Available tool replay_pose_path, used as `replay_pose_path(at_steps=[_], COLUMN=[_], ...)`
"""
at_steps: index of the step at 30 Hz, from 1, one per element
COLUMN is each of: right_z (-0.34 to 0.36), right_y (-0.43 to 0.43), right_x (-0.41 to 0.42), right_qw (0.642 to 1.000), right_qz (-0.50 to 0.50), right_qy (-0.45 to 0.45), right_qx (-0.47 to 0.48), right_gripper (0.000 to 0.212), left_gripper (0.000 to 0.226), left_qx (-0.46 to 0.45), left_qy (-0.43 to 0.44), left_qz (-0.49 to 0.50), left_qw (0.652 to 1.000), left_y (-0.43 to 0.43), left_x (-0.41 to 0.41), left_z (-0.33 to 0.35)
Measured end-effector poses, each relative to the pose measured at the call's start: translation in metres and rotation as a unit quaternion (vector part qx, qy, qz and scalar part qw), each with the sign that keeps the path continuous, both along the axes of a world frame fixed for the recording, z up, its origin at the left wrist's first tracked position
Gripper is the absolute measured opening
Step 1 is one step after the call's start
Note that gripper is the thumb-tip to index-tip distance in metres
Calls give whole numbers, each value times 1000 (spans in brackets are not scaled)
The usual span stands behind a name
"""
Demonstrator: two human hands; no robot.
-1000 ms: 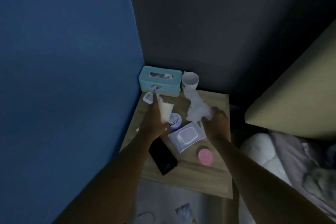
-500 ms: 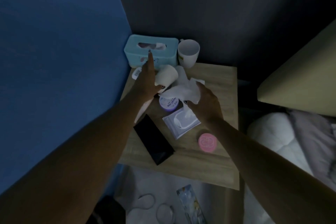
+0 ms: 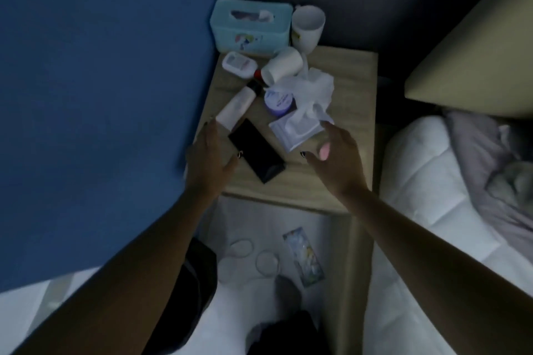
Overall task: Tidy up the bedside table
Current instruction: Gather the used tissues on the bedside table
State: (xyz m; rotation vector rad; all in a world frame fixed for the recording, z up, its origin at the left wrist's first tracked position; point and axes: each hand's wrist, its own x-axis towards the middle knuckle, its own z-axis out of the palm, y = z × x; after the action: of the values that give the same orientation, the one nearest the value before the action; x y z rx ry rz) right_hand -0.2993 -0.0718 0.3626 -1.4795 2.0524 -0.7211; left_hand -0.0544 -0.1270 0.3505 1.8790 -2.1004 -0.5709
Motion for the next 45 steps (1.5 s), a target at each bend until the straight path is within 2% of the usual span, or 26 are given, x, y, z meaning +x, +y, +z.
replay_pose_path(at_steps=[6, 10, 15, 19, 23, 27, 29, 31, 33, 35, 37, 40, 42, 45], right_z=[-33, -107, -238, -344, -434, -497, -509, -514, -515, -515, -509, -482, -448, -377], right_y=[108, 167, 230, 255, 257, 258, 258, 257, 257, 258, 262, 270, 276, 276], right_x=[32, 56, 72, 76, 72, 64, 62, 60, 58, 60, 66, 73, 72, 65], right_qw=[998, 995, 970, 947, 937, 936, 936, 931, 921, 914, 918, 924, 925, 923], right_qz=[-22, -48, -62, -83, -103, -87, -113, -157, -180, -166, -134, -130, -122, -125], right_qy=[24, -1, -1, 13, 40, 97, 96, 50, -17, -53, -44, -48, -55, -74], right_qx=[50, 86, 236, 309, 330, 326, 318, 325, 344, 367, 370, 357, 355, 355], right_gripper=[53, 47, 62, 76, 80, 100, 106, 102, 93, 86, 81, 68, 61, 58], left_gripper=[74, 73, 96, 114, 115, 109, 98, 76, 62, 58, 55, 33, 29, 25], left_qx=[37, 96, 218, 299, 307, 275, 242, 219, 221, 232, 266, 298, 298, 318], left_qy=[31, 29, -45, -88, -117, -149, -103, -6, 42, 35, 13, -27, -34, -1], left_qz=[-10, -43, -39, 0, 19, 32, 53, 72, 86, 88, 79, 58, 46, 62], left_qw=[999, 994, 974, 950, 944, 949, 963, 973, 971, 968, 961, 953, 953, 946], left_y=[121, 183, 246, 272, 265, 260, 266, 273, 278, 278, 275, 274, 275, 275], left_x=[28, 32, 39, 39, 40, 33, 28, 23, 20, 18, 19, 22, 24, 24], left_z=[-45, -110, -244, -353, -440, -488, -499, -506, -509, -512, -509, -482, -446, -370])
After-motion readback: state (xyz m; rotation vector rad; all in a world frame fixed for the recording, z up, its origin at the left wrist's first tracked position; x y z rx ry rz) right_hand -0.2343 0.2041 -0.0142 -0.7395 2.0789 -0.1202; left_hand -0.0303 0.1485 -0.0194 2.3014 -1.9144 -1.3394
